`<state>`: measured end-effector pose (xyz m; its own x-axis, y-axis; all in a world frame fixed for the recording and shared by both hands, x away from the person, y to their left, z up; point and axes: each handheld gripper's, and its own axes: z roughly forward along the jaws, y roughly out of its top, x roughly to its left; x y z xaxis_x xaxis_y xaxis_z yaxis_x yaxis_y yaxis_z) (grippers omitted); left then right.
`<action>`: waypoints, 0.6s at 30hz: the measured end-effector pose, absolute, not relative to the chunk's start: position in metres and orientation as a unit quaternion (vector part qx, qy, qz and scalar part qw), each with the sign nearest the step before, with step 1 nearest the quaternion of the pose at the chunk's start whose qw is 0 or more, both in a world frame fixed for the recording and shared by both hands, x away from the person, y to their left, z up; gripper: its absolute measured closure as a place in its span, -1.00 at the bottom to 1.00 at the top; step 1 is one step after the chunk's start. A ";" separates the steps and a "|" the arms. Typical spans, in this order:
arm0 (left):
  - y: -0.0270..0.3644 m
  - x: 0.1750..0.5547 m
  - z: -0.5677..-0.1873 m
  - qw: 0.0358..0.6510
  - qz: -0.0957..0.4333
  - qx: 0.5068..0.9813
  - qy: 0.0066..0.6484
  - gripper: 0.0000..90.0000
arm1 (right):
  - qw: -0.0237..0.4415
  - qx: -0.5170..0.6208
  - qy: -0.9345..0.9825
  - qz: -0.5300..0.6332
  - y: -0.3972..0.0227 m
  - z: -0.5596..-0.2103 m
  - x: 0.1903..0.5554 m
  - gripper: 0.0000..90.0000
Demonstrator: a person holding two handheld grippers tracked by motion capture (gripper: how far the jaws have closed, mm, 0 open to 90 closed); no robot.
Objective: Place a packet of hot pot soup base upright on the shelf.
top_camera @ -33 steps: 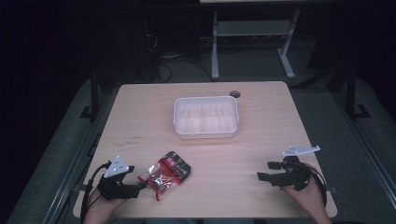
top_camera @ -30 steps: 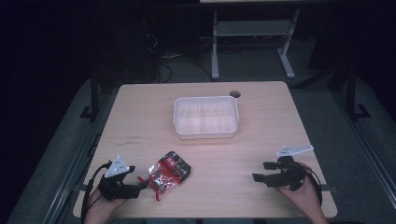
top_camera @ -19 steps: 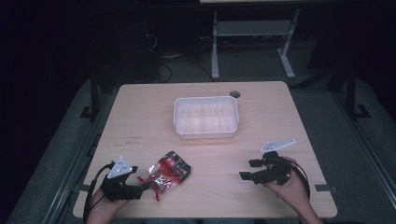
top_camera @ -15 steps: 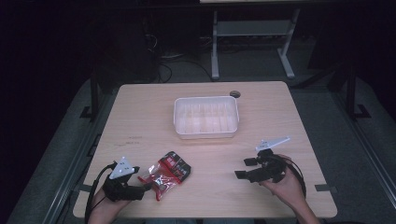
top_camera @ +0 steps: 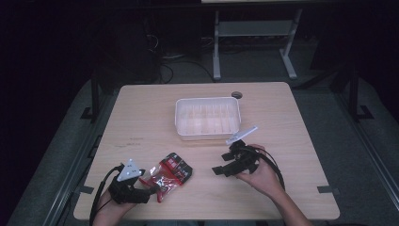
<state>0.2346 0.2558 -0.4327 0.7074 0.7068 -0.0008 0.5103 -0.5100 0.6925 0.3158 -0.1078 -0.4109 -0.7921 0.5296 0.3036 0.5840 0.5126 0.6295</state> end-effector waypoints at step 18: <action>0.243 0.242 -0.442 0.312 0.120 0.876 0.347 -0.43 | 0.052 -0.286 -0.894 -0.340 -0.027 -0.402 0.348 -0.24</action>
